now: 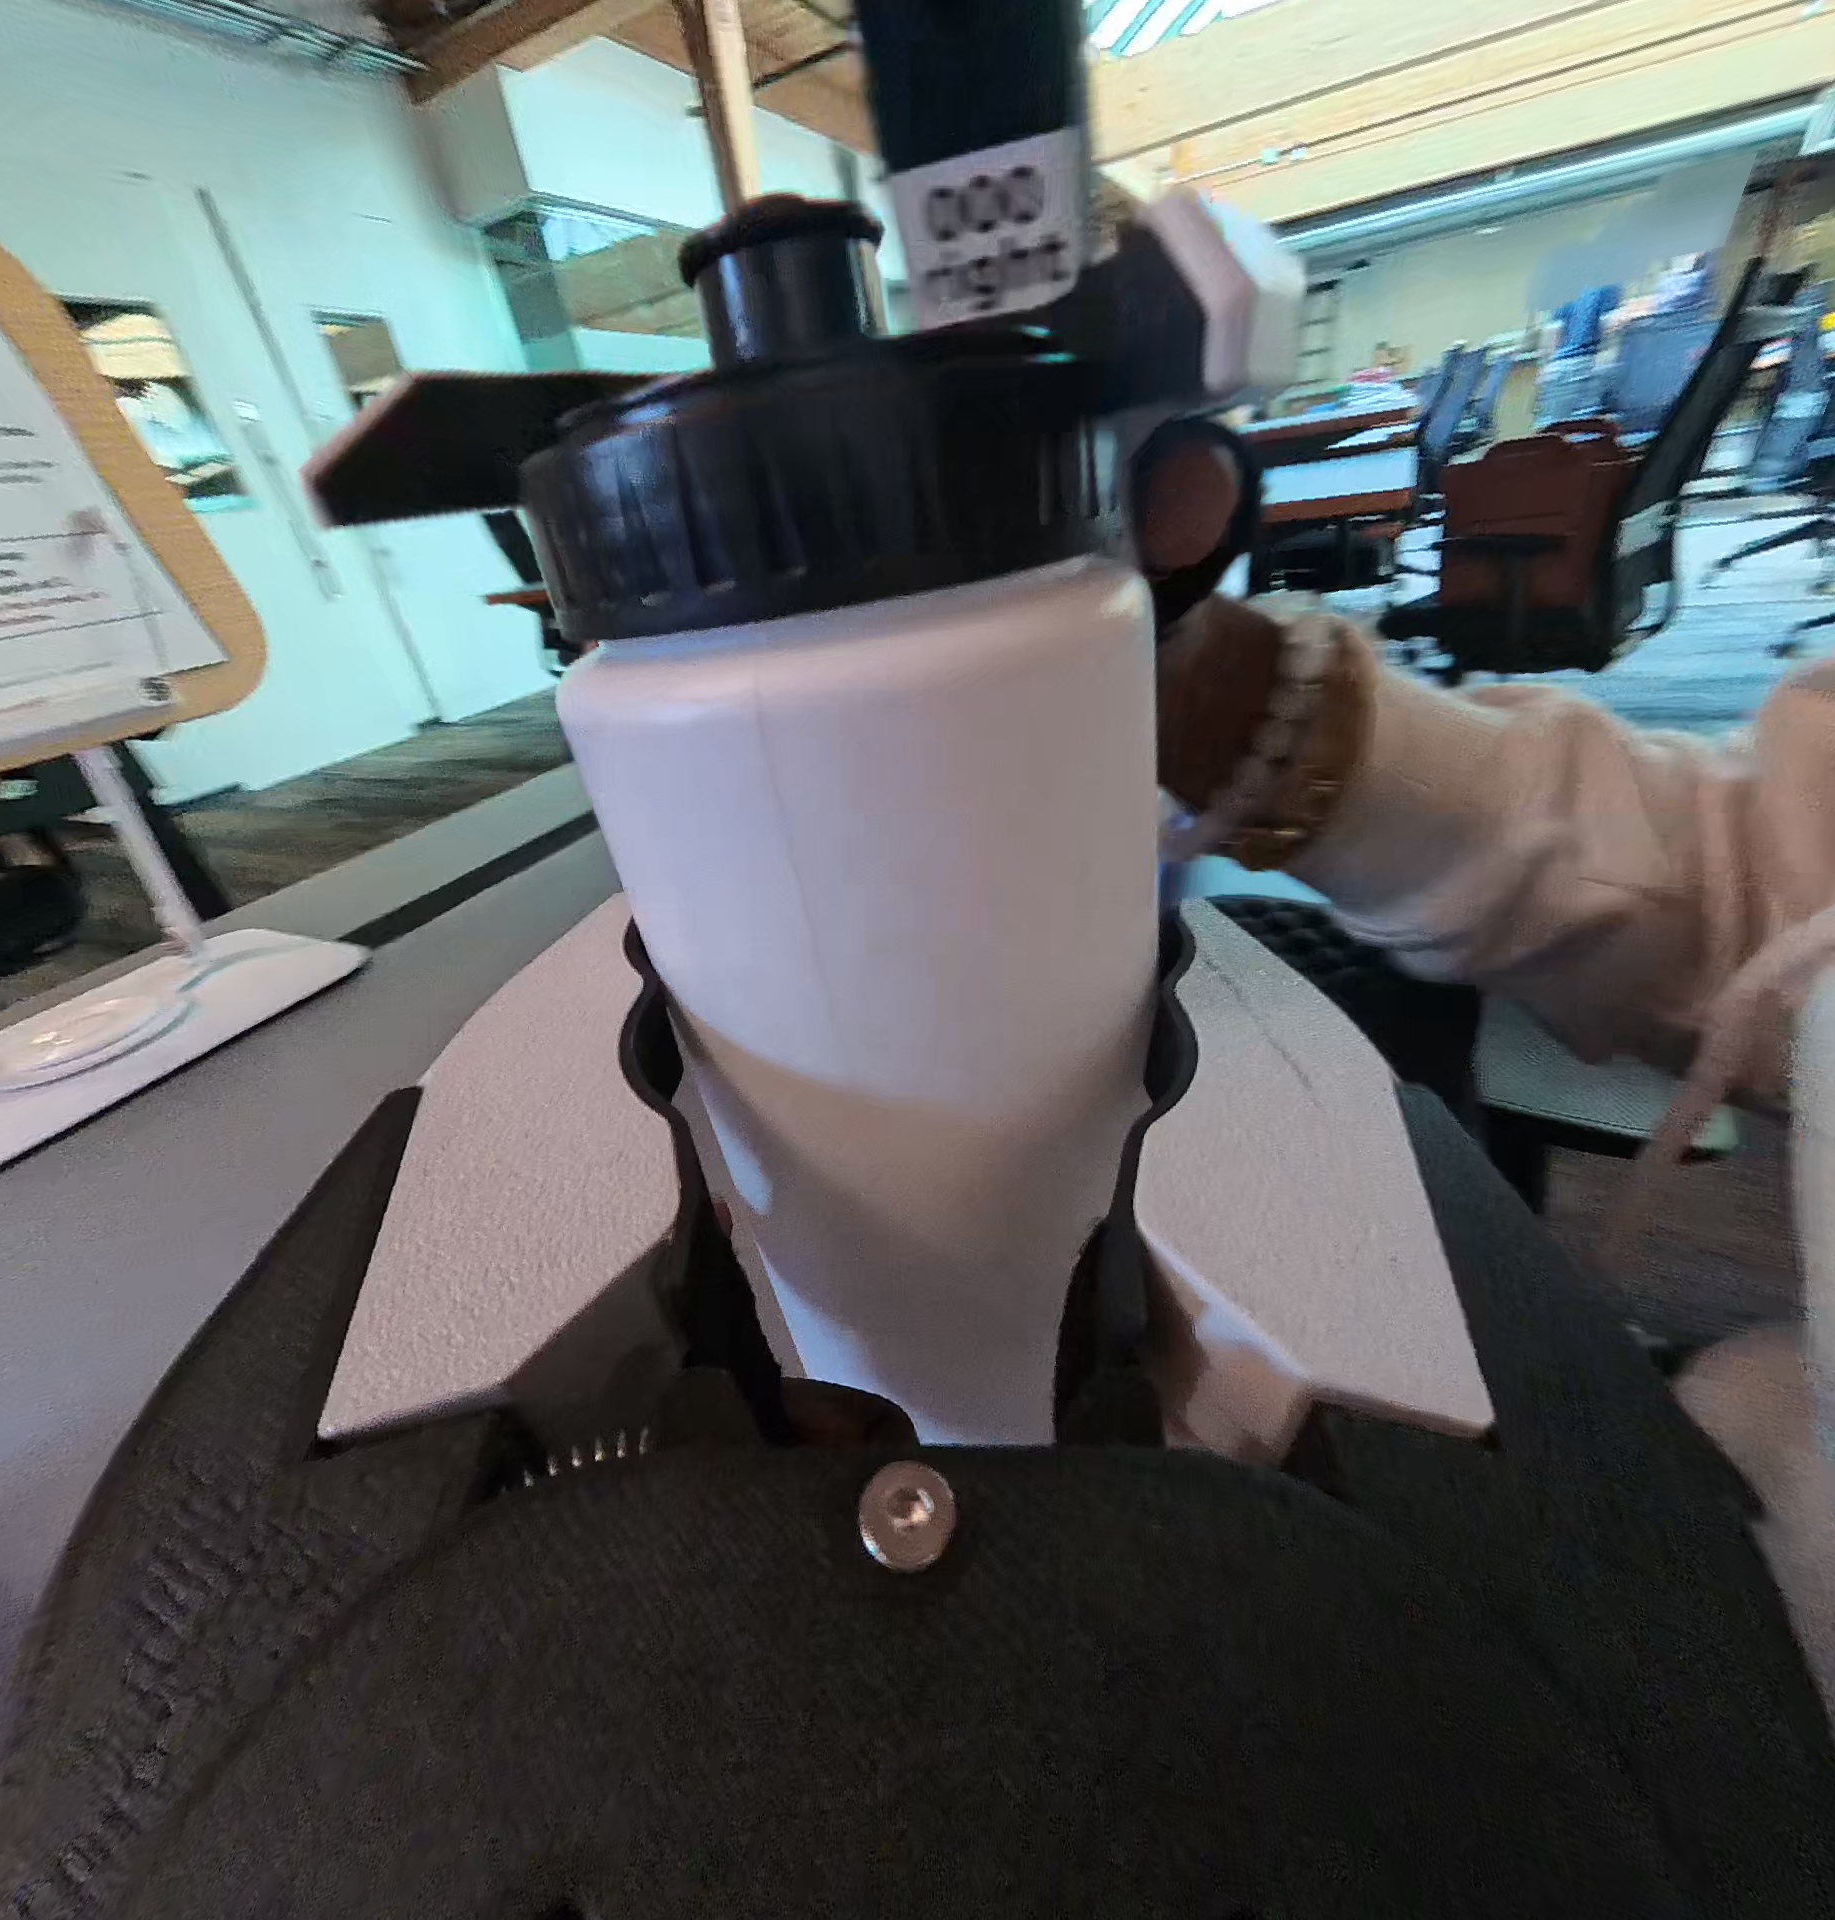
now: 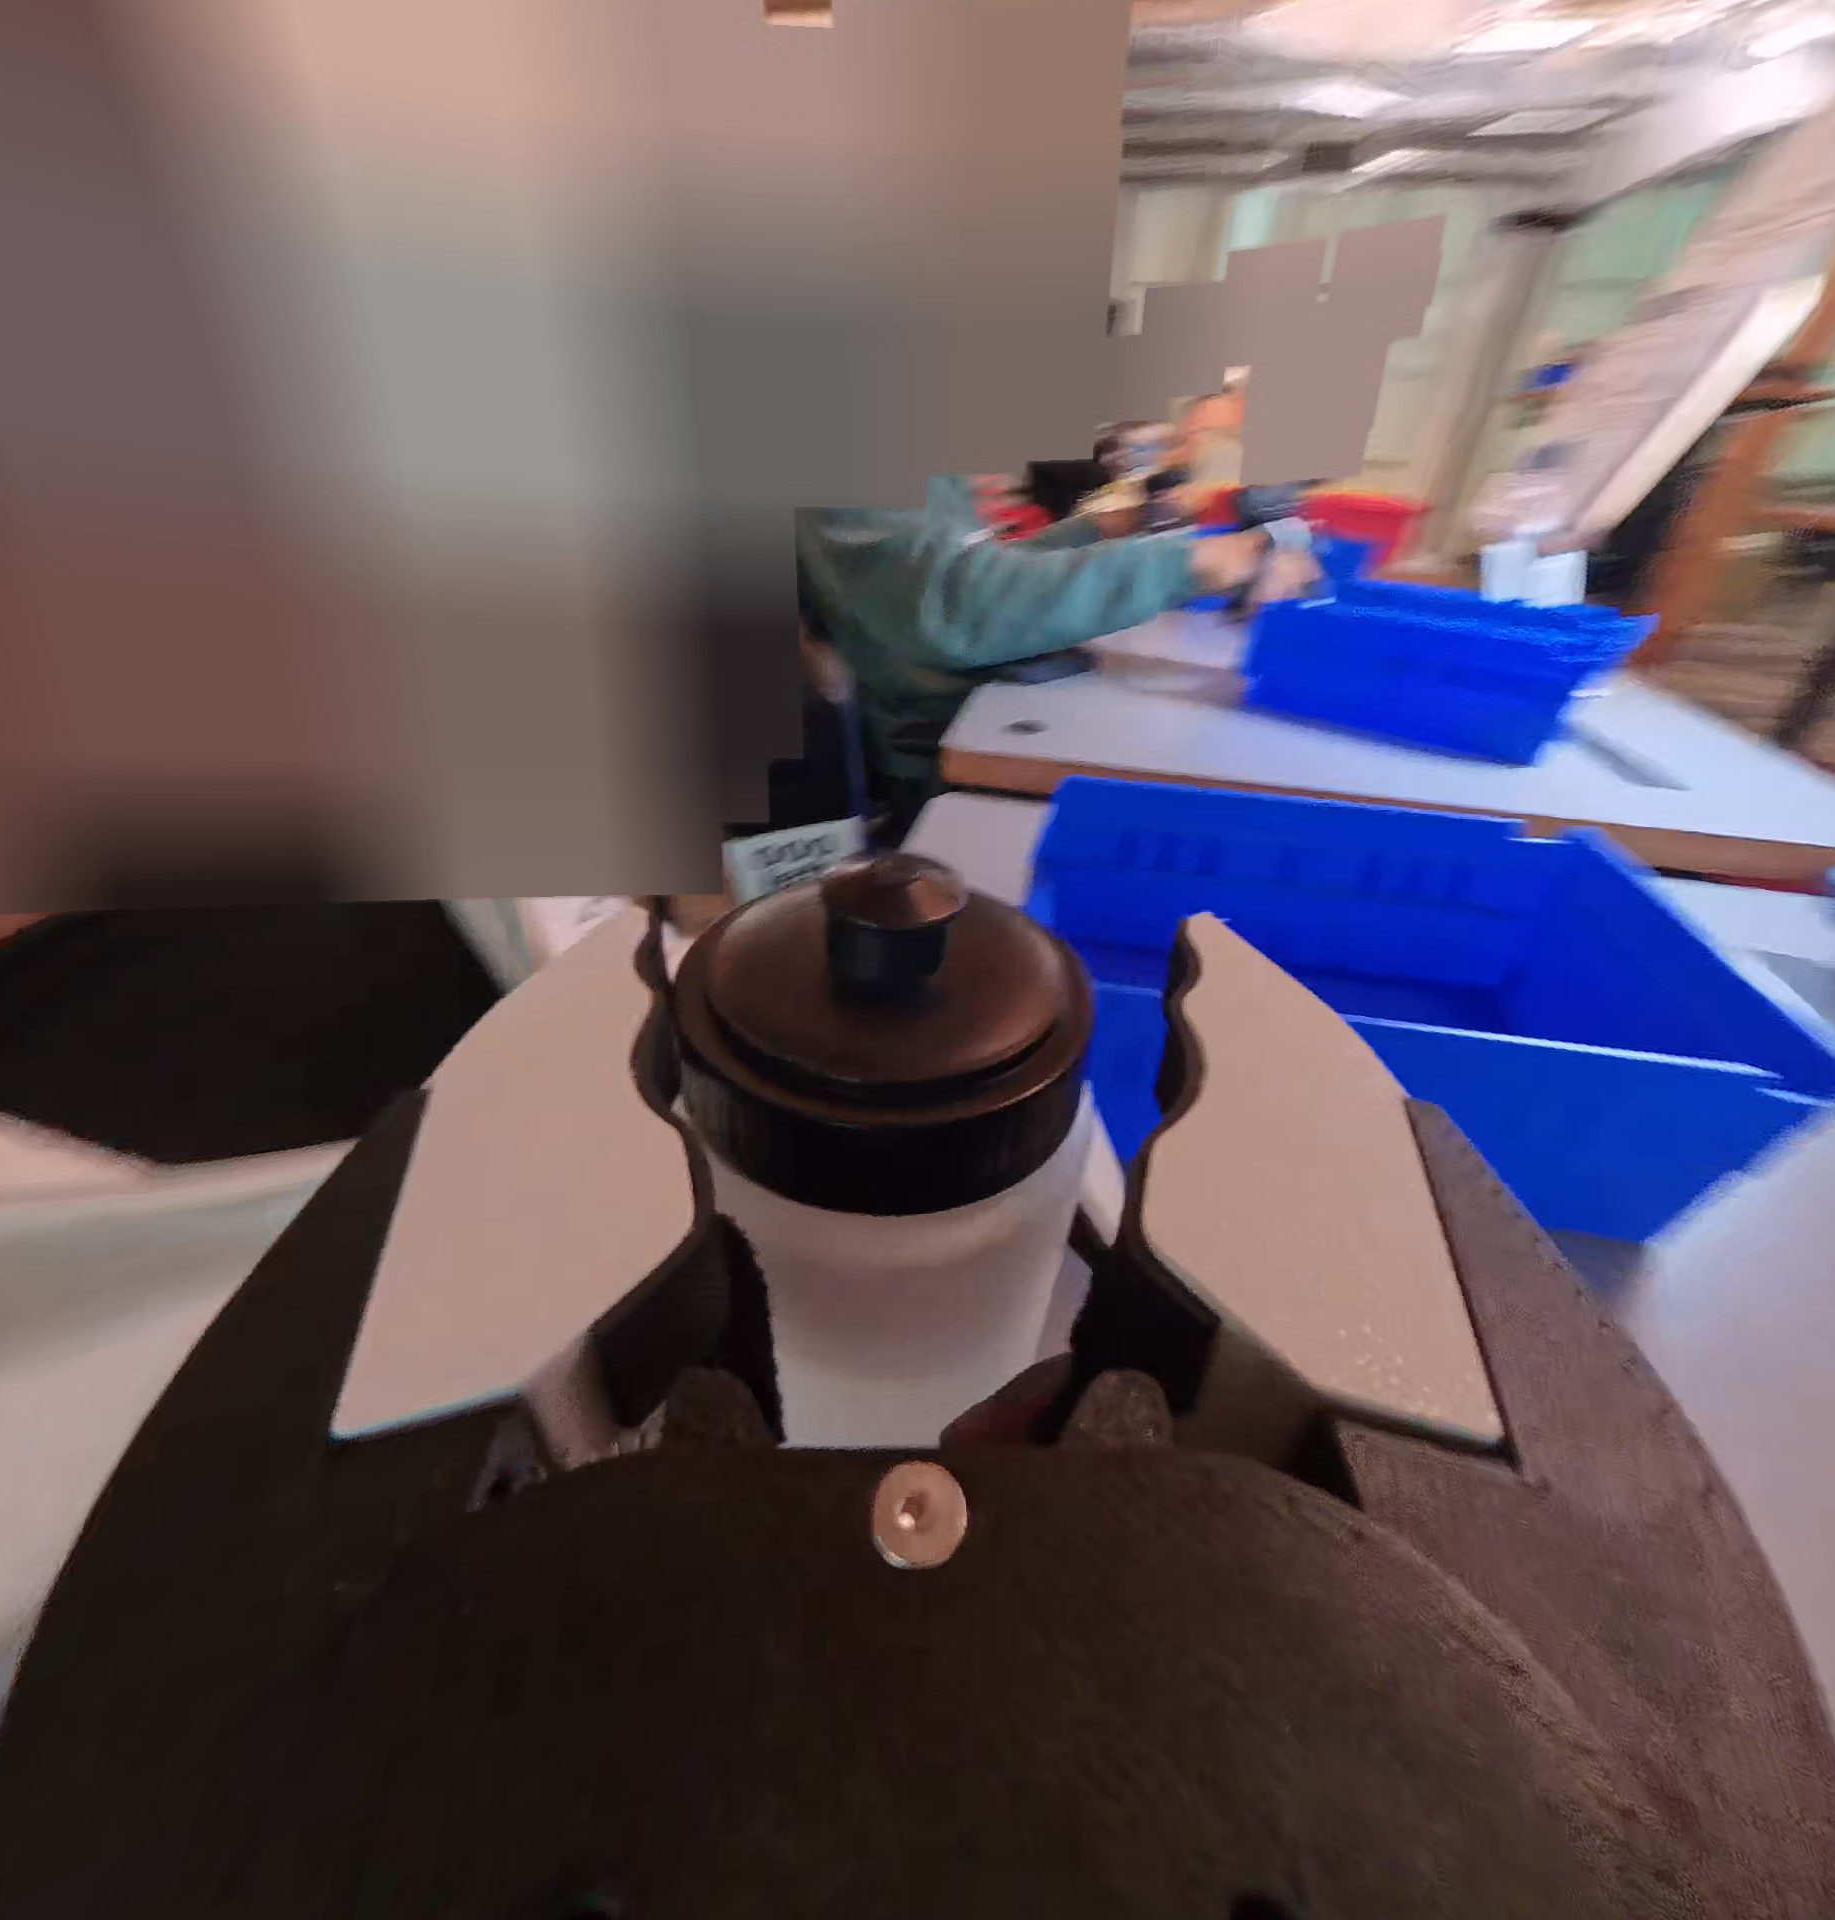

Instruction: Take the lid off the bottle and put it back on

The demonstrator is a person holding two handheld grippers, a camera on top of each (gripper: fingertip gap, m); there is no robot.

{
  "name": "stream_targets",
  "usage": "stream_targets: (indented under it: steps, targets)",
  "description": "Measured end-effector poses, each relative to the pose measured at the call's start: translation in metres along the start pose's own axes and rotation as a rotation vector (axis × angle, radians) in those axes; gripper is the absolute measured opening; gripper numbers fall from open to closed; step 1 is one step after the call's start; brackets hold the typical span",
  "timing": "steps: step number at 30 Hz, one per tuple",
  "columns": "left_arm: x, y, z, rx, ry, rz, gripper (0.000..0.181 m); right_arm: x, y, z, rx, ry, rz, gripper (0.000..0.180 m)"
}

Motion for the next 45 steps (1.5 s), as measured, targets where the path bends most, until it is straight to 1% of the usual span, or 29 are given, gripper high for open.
stream_targets:
  steps: [1, 2, 4, 6, 7, 8, 9, 10, 11, 13, 15, 17, 19, 21, 22, 23, 24, 25, 27, 29, 31, 32, 34, 35, 37, 39, 42, 43, 45]
  targets:
    - [-0.001, 0.001, 0.003, 0.021, -0.045, 0.003, 0.09, -0.002, -0.004, -0.007, -0.001, 0.117, -0.033, 0.099]
    - [-0.002, 0.001, 0.006, 0.038, -0.087, 0.002, 0.09, -0.006, -0.007, -0.011, -0.001, 0.237, -0.057, 0.102]
    - [-0.003, 0.001, 0.009, 0.05, -0.15, -0.009, 0.09, -0.012, -0.011, -0.011, -0.021, 0.453, -0.106, 0.102]
    - [-0.003, 0.0, 0.009, 0.061, -0.179, -0.014, 0.09, -0.011, -0.009, -0.004, -0.067, 0.603, -0.09, 0.095]
    - [-0.003, 0.0, 0.009, 0.067, -0.18, -0.013, 0.09, -0.01, -0.004, -0.005, -0.089, 0.673, -0.042, 0.094]
    - [-0.003, 0.0, 0.008, 0.071, -0.179, -0.015, 0.09, -0.006, 0.0, -0.004, -0.12, 0.694, 0.006, 0.093]
    - [-0.003, 0.0, 0.008, 0.07, -0.177, -0.017, 0.09, -0.004, 0.004, -0.004, -0.144, 0.702, 0.049, 0.082]
    - [-0.004, 0.0, 0.008, 0.063, -0.172, -0.019, 0.09, -0.002, 0.005, -0.005, -0.152, 0.699, 0.069, 0.078]
    - [-0.004, 0.0, 0.008, 0.051, -0.153, -0.024, 0.09, -0.001, 0.005, -0.006, -0.139, 0.669, 0.079, 0.078]
    - [-0.006, -0.001, 0.005, 0.041, -0.094, -0.038, 0.09, 0.002, 0.005, -0.002, -0.118, 0.525, 0.098, 0.077]
    - [-0.007, -0.002, -0.001, 0.031, -0.031, -0.053, 0.09, 0.003, 0.006, 0.004, -0.101, 0.333, 0.103, 0.077]
    - [-0.006, -0.003, -0.009, 0.025, 0.032, -0.07, 0.09, 0.002, 0.005, 0.015, -0.095, 0.104, 0.094, 0.077]
    - [-0.005, -0.003, -0.012, 0.026, 0.045, -0.077, 0.09, -0.001, 0.005, 0.021, -0.097, -0.075, 0.056, 0.077]
    - [-0.005, -0.003, -0.01, 0.014, 0.039, -0.081, 0.09, -0.002, 0.002, 0.02, -0.054, -0.165, 0.0, 0.077]
    - [-0.006, -0.003, -0.008, 0.01, 0.029, -0.081, 0.09, -0.002, 0.001, 0.019, -0.023, -0.179, -0.02, 0.076]
    - [-0.006, -0.003, -0.006, 0.015, 0.009, -0.081, 0.09, -0.001, 0.002, 0.015, 0.012, -0.154, -0.025, 0.077]
    - [-0.007, -0.003, -0.003, 0.028, -0.015, -0.081, 0.09, 0.0, 0.001, 0.008, 0.043, -0.073, -0.04, 0.088]
    - [-0.008, -0.003, -0.001, 0.034, -0.039, -0.08, 0.09, -0.001, -0.001, 0.002, 0.052, 0.033, -0.069, 0.097]
    - [-0.008, -0.002, 0.002, 0.036, -0.08, -0.081, 0.09, -0.005, -0.009, -0.002, 0.03, 0.243, -0.13, 0.105]
    - [-0.008, -0.002, 0.005, 0.042, -0.112, -0.078, 0.09, -0.01, -0.013, -0.004, 0.002, 0.49, -0.157, 0.099]
    - [-0.008, -0.002, 0.006, 0.044, -0.126, -0.075, 0.09, -0.008, -0.007, -0.001, -0.07, 0.663, -0.086, 0.095]
    - [-0.008, -0.002, 0.006, 0.044, -0.128, -0.076, 0.09, -0.005, -0.002, 0.0, -0.11, 0.713, -0.02, 0.09]
    - [-0.008, -0.002, 0.005, 0.045, -0.123, -0.076, 0.09, 0.001, 0.002, 0.002, -0.165, 0.722, 0.039, 0.081]
    - [-0.009, -0.002, 0.005, 0.038, -0.117, -0.078, 0.09, 0.001, 0.0, 0.0, -0.18, 0.711, 0.035, 0.079]
    - [-0.01, -0.002, 0.005, 0.023, -0.088, -0.082, 0.09, 0.003, 0.0, 0.001, -0.145, 0.573, 0.037, 0.076]
    - [-0.01, -0.002, 0.001, 0.018, -0.043, -0.088, 0.09, 0.003, 0.001, 0.005, -0.125, 0.366, 0.036, 0.075]
    - [-0.009, -0.004, -0.014, 0.007, 0.062, -0.106, 0.09, -0.001, 0.0, 0.022, -0.109, -0.029, 0.025, 0.075]
    - [-0.009, -0.004, -0.017, 0.007, 0.072, -0.11, 0.089, -0.002, -0.001, 0.026, -0.097, -0.14, 0.01, 0.075]
    - [-0.008, -0.005, -0.016, 0.002, 0.064, -0.111, 0.089, -0.004, -0.003, 0.026, -0.044, -0.281, -0.024, 0.074]
Point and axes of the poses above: each gripper's, where its closed fingertips meet, x out along the fingers, y out of its underside, z = x × y across the jaws, the point moved 1 cm from there along -x, back along the fingers
